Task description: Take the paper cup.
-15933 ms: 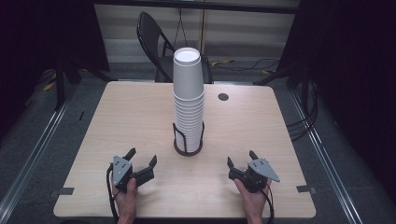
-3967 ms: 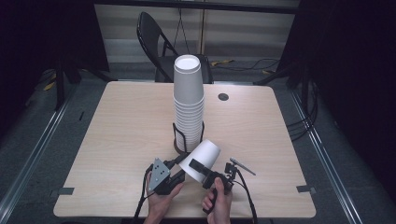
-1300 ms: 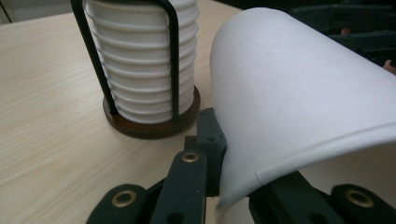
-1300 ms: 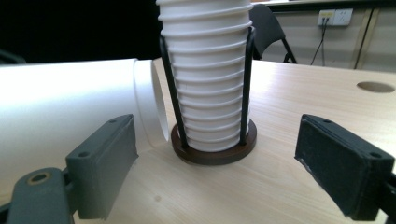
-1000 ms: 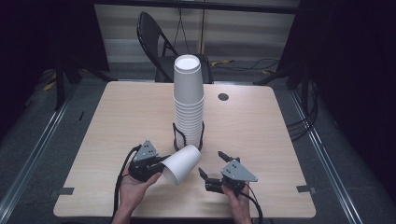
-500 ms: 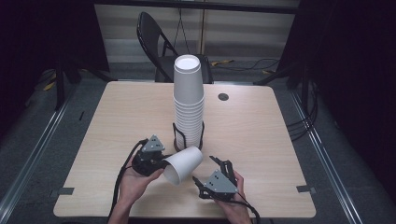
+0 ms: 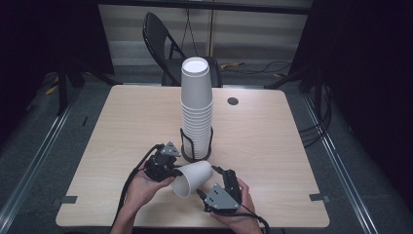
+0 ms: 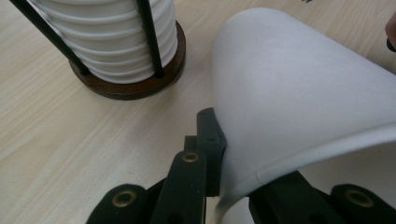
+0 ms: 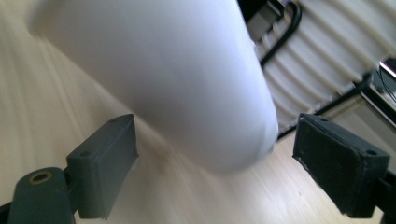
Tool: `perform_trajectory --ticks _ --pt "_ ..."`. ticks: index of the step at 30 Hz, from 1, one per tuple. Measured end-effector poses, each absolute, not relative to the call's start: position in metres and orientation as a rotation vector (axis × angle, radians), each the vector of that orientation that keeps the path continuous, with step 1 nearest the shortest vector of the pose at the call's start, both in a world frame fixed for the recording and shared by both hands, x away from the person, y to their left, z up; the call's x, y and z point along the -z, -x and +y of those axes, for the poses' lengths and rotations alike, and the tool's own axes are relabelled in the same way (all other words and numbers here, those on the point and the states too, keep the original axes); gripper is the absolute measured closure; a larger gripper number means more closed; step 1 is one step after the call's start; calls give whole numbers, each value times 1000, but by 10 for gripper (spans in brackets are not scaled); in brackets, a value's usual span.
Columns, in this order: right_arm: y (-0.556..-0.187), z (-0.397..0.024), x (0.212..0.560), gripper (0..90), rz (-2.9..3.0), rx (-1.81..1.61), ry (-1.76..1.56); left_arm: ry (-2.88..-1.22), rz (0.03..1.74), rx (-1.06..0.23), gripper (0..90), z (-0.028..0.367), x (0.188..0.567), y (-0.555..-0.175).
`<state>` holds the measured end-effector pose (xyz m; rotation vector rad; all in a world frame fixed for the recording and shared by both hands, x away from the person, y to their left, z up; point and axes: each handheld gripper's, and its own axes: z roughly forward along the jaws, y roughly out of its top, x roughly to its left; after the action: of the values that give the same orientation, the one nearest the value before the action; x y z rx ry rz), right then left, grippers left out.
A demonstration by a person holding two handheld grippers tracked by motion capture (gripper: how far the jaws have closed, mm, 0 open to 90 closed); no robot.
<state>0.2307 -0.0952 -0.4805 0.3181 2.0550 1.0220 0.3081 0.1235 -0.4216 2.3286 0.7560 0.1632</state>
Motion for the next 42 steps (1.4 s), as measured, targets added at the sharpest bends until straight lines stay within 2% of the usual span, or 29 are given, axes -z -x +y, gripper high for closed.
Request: perform_trajectory --ticks 18,42 --pt "-222 -60 474 72 2000 -908 -54 -2360 720 -85 869 107 415 -311" --pt "-225 -45 465 86 2017 -930 15 -2329 715 -32 860 105 417 -314"
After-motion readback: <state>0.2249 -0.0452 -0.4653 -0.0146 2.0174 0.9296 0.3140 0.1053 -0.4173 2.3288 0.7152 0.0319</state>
